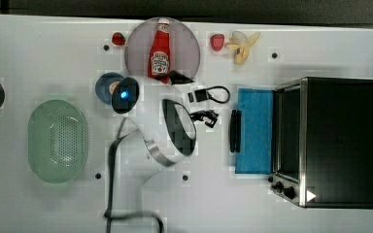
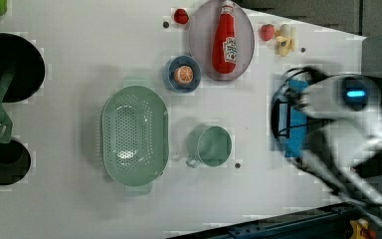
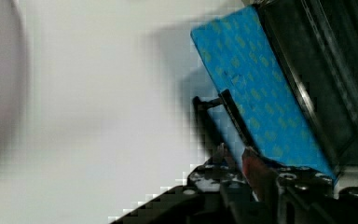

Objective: Flap open oven.

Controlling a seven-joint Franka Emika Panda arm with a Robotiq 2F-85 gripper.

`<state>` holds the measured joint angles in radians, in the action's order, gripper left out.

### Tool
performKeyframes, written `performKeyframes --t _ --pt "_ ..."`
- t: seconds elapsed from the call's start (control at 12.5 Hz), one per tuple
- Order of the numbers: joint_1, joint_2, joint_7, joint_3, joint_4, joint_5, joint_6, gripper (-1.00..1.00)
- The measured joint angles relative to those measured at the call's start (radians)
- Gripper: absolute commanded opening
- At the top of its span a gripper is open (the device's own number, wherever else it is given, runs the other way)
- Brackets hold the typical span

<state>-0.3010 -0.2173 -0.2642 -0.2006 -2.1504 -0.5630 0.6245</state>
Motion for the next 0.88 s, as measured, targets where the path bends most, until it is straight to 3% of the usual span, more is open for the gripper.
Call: performKeyframes --t 0.32,0.4,0.64,0.88 --pt "0.001 0.298 -0.002 -0.058 0.088 0.392 -0.094 -0.65" --pt "0.003 0.354 -0.002 -0.073 0.105 0.449 -0.12 -0.65" --pt "0.019 0.5 -0.002 -0.097 0.115 0.473 -0.202 -0.65" --pt "0.031 0.534 -0.002 -0.098 0.119 0.48 -0.283 -0.65"
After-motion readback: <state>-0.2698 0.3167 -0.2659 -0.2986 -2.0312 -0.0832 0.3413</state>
